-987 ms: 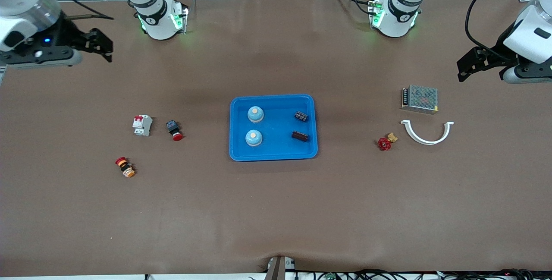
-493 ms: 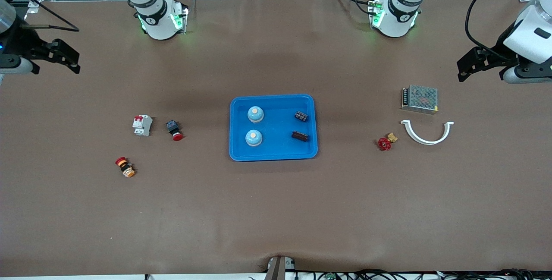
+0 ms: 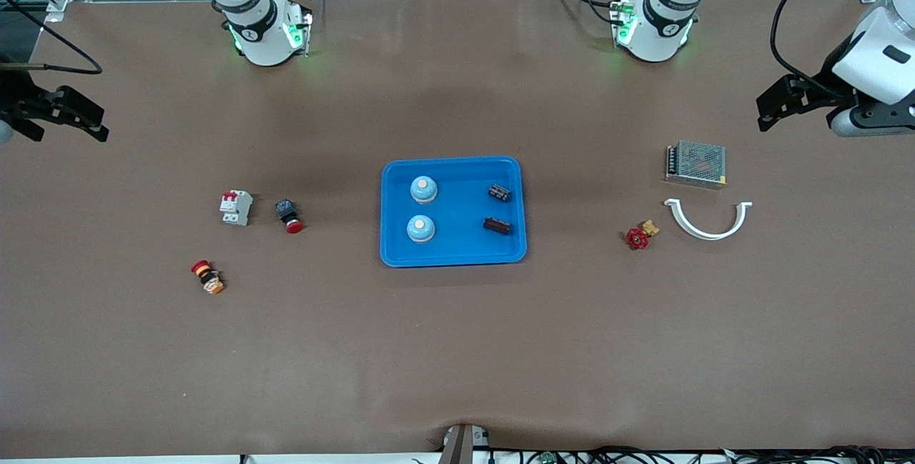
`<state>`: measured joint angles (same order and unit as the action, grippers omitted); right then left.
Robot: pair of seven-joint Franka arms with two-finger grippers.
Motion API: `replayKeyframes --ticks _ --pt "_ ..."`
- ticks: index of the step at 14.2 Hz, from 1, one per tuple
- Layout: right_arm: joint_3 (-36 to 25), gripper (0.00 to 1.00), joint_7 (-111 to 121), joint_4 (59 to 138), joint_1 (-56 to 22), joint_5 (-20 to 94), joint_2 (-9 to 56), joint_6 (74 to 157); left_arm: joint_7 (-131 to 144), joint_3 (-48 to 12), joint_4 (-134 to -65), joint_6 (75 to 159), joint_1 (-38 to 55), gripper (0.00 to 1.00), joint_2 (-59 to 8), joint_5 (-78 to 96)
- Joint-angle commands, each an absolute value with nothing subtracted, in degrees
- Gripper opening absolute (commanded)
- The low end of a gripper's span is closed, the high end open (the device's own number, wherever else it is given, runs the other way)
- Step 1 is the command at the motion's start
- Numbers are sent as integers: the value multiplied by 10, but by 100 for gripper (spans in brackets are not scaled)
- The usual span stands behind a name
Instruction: Place electrolytic capacitor and blue bell in tray
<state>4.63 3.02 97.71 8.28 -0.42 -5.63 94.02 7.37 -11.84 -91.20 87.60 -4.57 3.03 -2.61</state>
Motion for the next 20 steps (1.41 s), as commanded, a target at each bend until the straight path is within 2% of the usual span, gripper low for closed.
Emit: replayKeyframes --ticks 1,13,20 --pt "55 100 33 955 92 9 -48 934 72 -118 -909 859 -46 100 42 -17" --pt "55 100 33 878 95 8 -45 910 69 -121 -903 854 -43 100 39 -11" --pt "55 100 35 868 95 3 -46 902 63 -121 -890 854 -42 100 33 -13"
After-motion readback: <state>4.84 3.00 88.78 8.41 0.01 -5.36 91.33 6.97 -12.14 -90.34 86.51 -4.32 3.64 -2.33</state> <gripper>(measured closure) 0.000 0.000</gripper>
